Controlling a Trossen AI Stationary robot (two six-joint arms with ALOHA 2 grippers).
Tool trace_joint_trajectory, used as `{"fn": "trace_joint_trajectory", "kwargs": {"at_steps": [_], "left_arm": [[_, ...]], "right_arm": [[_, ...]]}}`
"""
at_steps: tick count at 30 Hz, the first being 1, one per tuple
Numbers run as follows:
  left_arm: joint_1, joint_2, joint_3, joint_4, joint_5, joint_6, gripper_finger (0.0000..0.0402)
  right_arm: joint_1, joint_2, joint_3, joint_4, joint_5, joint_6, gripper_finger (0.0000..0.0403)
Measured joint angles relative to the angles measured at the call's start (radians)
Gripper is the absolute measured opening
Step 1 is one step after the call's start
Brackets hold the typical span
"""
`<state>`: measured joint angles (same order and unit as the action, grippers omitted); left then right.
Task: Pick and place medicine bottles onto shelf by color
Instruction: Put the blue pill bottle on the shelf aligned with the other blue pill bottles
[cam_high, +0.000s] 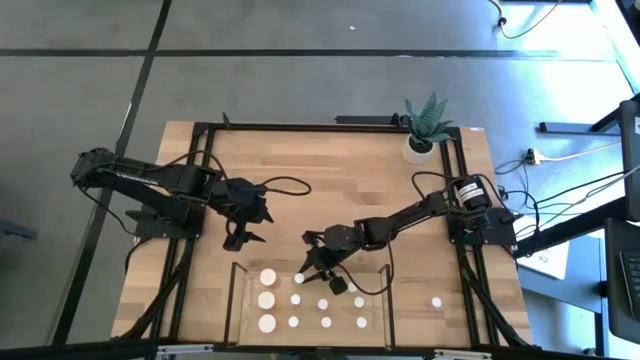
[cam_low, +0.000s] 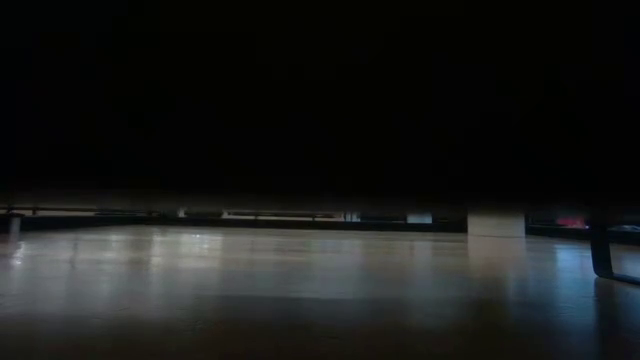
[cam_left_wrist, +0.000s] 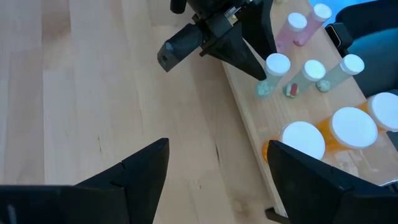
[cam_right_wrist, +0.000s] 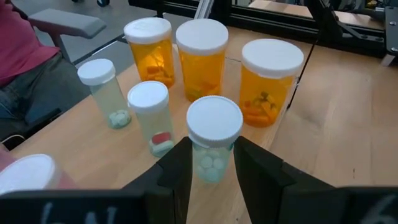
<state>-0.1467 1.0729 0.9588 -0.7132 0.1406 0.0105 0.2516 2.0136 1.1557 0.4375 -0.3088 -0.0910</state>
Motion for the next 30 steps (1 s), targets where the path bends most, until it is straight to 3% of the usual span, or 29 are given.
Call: {"fn": "trace_joint_trajectory", "kwargs": {"at_steps": [30], "left_arm": [[-0.001, 0.000, 0.000, 0.010, 0.000, 0.000, 0.0265]], "right_arm": [[-0.006, 0.040, 0.001, 0.034, -0.007, 0.005, 0.0119]]}}
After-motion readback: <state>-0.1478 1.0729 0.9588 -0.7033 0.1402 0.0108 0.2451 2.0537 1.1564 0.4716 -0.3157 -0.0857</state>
